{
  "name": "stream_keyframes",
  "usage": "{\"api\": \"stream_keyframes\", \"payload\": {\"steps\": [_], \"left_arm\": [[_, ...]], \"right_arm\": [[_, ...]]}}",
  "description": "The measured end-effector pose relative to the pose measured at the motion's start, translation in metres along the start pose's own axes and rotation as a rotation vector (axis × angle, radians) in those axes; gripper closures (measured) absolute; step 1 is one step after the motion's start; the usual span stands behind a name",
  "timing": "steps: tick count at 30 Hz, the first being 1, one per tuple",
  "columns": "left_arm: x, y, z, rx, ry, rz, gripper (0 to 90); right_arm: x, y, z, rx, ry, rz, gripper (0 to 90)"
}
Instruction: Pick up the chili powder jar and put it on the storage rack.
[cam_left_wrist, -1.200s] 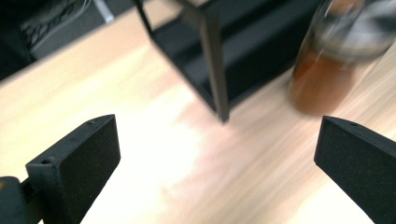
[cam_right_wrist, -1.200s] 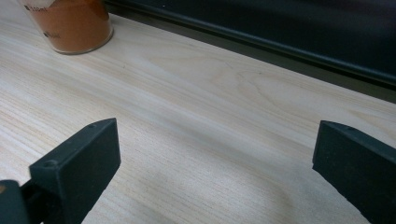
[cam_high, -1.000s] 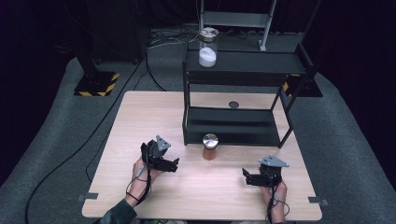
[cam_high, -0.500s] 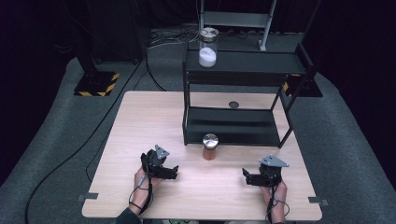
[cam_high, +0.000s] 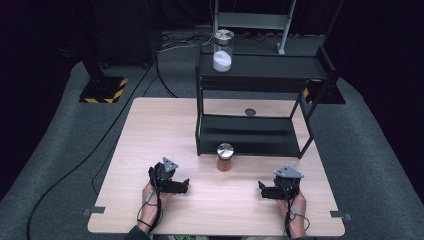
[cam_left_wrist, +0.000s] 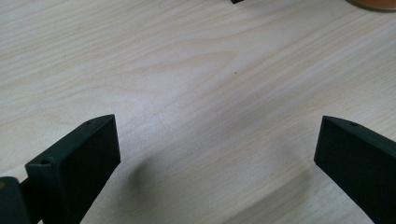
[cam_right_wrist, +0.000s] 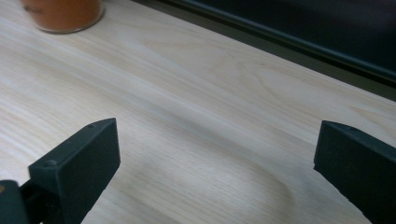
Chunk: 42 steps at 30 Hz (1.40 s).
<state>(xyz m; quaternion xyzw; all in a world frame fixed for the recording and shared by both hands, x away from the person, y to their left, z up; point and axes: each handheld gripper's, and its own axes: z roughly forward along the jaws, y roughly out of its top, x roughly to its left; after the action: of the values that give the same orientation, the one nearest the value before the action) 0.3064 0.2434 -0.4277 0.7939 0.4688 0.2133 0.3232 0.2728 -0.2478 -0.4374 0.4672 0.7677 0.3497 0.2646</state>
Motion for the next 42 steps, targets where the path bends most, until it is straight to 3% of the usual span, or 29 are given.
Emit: {"api": "stream_keyframes", "payload": {"steps": [2, 9, 19, 25, 37, 42], "left_arm": [[0.002, -0.002, 0.001, 0.003, -0.003, -0.01, 0.0], [0.006, -0.01, 0.003, -0.009, -0.017, -0.04, 0.0], [0.005, -0.011, 0.003, -0.01, -0.015, -0.041, 0.0], [0.005, -0.011, 0.003, -0.011, -0.016, -0.042, 0.0], [0.005, -0.011, 0.003, -0.01, -0.014, -0.04, 0.0], [0.005, -0.011, 0.003, -0.01, -0.014, -0.039, 0.0]], "right_arm": [[0.003, 0.006, -0.002, 0.0, 0.004, -0.009, 0.0], [0.008, 0.037, -0.004, -0.019, 0.093, -0.038, 0.0], [0.024, 0.086, 0.024, -0.01, 0.203, -0.129, 0.0], [0.035, 0.099, 0.044, -0.005, 0.246, -0.18, 0.0], [0.041, 0.111, 0.078, -0.006, 0.299, -0.189, 0.0], [0.045, 0.114, 0.088, 0.001, 0.301, -0.198, 0.0]]}}
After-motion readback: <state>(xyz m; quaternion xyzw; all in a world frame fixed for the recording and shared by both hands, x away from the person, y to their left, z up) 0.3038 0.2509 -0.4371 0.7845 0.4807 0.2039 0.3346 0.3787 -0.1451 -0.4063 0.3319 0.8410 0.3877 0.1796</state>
